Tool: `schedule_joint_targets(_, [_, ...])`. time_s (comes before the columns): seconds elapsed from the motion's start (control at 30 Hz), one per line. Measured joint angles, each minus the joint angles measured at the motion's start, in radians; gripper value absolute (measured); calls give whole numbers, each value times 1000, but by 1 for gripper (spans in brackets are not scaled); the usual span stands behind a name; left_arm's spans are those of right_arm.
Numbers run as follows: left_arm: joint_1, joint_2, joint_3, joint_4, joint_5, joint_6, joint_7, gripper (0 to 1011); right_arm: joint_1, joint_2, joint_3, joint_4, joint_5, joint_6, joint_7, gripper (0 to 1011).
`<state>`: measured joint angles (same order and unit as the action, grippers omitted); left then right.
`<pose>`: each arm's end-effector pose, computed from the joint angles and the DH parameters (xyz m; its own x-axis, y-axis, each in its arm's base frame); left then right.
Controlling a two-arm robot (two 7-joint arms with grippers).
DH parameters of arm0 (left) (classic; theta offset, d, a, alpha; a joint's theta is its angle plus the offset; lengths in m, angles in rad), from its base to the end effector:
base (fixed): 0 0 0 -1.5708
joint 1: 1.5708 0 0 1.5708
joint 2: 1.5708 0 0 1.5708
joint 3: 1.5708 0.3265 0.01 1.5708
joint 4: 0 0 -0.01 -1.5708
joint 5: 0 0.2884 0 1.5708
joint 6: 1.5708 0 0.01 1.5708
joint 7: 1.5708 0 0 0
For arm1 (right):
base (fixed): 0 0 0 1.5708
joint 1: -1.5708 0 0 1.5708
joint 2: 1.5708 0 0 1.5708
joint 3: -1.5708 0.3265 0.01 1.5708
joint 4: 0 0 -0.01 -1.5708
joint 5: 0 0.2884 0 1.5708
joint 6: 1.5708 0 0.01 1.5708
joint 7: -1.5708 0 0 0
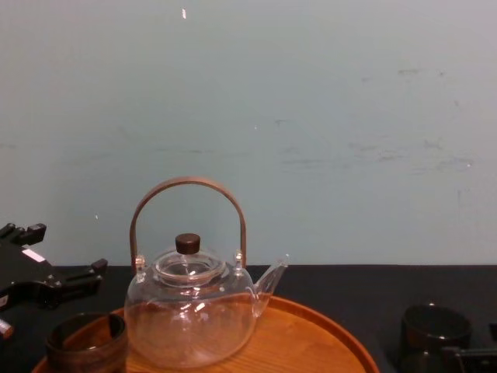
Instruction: Pick up the glass from the table and place it on the tray.
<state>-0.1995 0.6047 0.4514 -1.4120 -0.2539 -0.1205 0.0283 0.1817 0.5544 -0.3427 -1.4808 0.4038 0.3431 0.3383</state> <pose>0.3447 0.1088 -0.3278 0.2923 0.8803 0.3738 -0.9553 0.2873 0.0703 0.3487 -0.1045 -0.3082 0.5327 -0.8457 0.0329 0.7674 0.4662 -0.4402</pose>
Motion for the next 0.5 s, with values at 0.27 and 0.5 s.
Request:
schedule_joint_targets(0.27, [0,0,0,0,0,0,0,1001,39,-26,-12,38,-22,5,27,1002])
schedule_joint_targets(0.5, [0,0,0,0,0,0,0,1002,63,-45,-23,62,-37,6,42,1002])
